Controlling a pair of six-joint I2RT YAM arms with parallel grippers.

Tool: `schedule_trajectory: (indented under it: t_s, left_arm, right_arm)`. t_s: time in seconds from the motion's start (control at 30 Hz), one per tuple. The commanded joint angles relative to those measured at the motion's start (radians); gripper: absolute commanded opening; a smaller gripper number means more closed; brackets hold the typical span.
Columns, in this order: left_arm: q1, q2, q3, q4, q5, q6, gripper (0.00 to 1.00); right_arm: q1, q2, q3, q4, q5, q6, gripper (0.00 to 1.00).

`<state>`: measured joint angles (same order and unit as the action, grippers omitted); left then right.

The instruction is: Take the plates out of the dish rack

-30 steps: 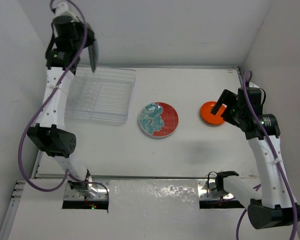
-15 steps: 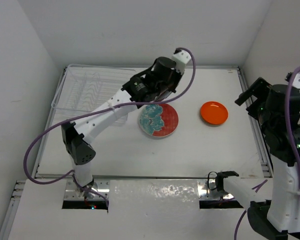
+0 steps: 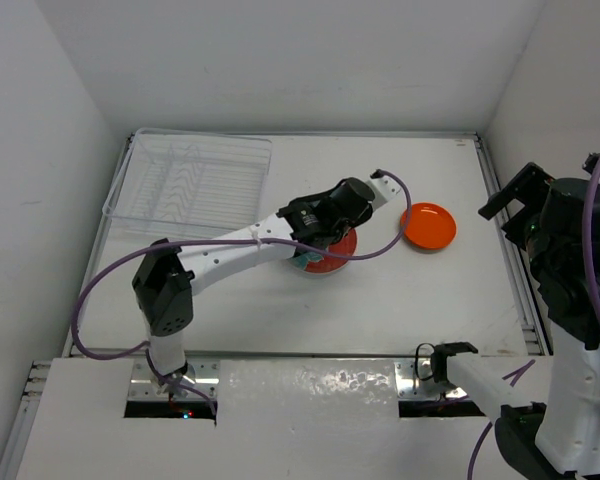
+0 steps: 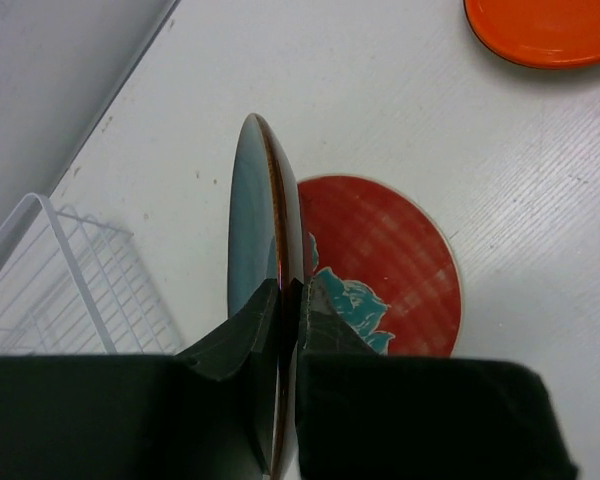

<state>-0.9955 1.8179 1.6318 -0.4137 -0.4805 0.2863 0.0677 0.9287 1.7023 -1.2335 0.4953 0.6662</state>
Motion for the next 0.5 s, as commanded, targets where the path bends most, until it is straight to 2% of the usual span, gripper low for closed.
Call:
schedule_trajectory:
  t_s: [0.0,0.47]
  left_arm:
    - [-0.002,-0.077,0.013,0.222,-0.104,0.08,0.0]
    - [-0.017,-0.083,-0.13,0.263,-0.122,0.07,0.0]
  right_arm:
    - [0.0,0.004,0.0,0.015,0.009,-0.017,0.99]
    - [0.0,-0.019,-0.052,0.049,-0.005,-0.024,0.99]
